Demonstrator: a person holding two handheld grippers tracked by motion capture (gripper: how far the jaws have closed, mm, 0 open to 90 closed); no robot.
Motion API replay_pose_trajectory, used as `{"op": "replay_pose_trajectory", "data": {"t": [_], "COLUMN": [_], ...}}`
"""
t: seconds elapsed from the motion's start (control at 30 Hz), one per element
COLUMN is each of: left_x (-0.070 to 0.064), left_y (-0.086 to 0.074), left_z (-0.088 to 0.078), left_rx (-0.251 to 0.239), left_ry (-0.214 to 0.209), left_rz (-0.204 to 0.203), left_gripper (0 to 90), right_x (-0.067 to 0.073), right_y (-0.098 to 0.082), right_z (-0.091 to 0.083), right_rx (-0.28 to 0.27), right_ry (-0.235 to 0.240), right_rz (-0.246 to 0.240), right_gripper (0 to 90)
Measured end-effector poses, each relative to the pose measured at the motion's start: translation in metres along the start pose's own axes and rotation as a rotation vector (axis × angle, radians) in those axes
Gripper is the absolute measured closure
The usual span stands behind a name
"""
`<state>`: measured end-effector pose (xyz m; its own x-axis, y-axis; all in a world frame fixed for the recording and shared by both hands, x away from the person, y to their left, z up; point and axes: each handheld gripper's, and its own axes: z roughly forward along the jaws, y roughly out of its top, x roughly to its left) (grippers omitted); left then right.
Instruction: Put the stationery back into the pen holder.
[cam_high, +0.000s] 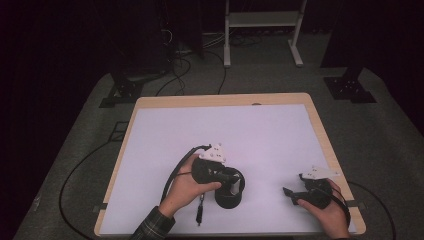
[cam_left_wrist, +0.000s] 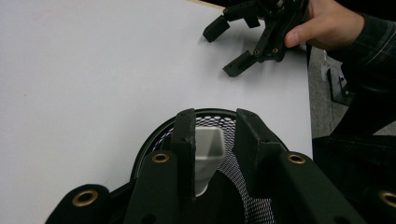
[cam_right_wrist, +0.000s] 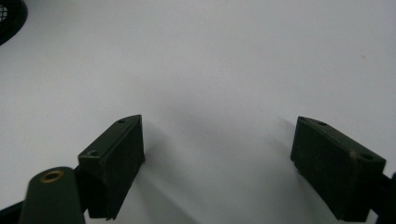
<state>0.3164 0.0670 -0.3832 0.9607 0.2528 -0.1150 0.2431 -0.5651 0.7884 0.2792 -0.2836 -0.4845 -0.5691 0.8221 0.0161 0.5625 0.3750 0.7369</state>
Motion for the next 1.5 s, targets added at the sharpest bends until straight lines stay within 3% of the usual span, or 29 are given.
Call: {"op": "replay_pose_trajectory", "data": {"t": [0.27,0.7,1.1,1.3,1.5], "left_x": [0.0,0.004,0.013,0.018,0.025], "left_y": [0.0,-0.002,-0.014,-0.021,-0.031], "left_z": [-0.011,-0.035,-0.055,-0.066,-0.073], "left_rx": [-0.008,-0.032,-0.047,-0.055,-0.031], "left_ry": [0.013,0.07,0.115,0.154,0.204], "left_rz": [0.001,-0.001,-0.043,-0.084,-0.107], "left_gripper": [64.6,46.1,42.3,40.0,40.0], "right_x": [0.0,0.0,0.0,0.0,0.0], "right_y": [0.0,0.0,0.0,0.0,0.0], "right_z": [0.0,0.0,0.0,0.0,0.0], "right_rx": [-0.001,-0.001,0.0,-0.001,-0.001], "right_ry": [0.0,0.0,0.0,0.0,0.0], "right_rz": [0.0,0.0,0.0,0.001,0.001], "right_gripper": [16.3,16.3,16.3,16.3,16.3]}}
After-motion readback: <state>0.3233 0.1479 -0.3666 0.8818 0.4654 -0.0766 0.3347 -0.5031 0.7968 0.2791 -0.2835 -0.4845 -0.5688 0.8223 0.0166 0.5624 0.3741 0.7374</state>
